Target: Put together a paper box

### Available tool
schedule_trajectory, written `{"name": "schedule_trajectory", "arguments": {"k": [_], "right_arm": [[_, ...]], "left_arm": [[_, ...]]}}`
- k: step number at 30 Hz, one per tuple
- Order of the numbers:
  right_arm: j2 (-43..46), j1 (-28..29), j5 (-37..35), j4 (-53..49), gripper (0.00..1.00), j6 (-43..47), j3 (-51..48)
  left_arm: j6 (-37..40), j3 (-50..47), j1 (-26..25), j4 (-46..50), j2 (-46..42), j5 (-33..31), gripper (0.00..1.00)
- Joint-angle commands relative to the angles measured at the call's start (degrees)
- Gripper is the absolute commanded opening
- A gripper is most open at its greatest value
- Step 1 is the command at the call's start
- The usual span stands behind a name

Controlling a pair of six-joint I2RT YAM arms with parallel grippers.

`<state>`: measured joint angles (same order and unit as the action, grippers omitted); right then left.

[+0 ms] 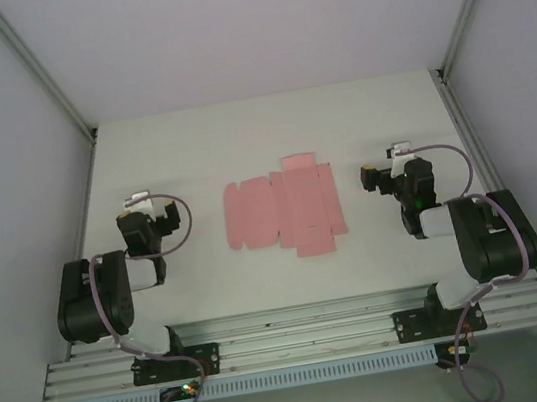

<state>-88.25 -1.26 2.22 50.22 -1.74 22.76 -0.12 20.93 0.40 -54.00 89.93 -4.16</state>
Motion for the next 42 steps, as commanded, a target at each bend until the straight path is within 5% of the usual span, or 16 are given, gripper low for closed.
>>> {"name": "schedule_trajectory", "arguments": {"k": [1, 31, 38, 42], "right_arm": [[-0.1, 0.2, 0.7, 1.1, 1.00, -0.2, 0.3], [2.8, 0.2, 0.0, -0.5, 1.00, -0.5, 0.2], [10.1, 2.8, -5.4, -26.0, 1.00, -2.2, 10.5], [11.8, 6.4, -9.3, -45.8, 0.97, -10.7, 20.3]], "left_arm": [[1.2, 1.3, -0.1, 0.7, -0.2, 1.5, 1.00], [0.2, 1.4, 0.6, 2.4, -2.5, 1.1, 1.00], [1.2, 7.2, -5.7, 22.1, -15.1, -9.2, 1.00], [-9.1, 12.9, -7.0, 37.2, -19.0, -2.4, 1.00]]}}
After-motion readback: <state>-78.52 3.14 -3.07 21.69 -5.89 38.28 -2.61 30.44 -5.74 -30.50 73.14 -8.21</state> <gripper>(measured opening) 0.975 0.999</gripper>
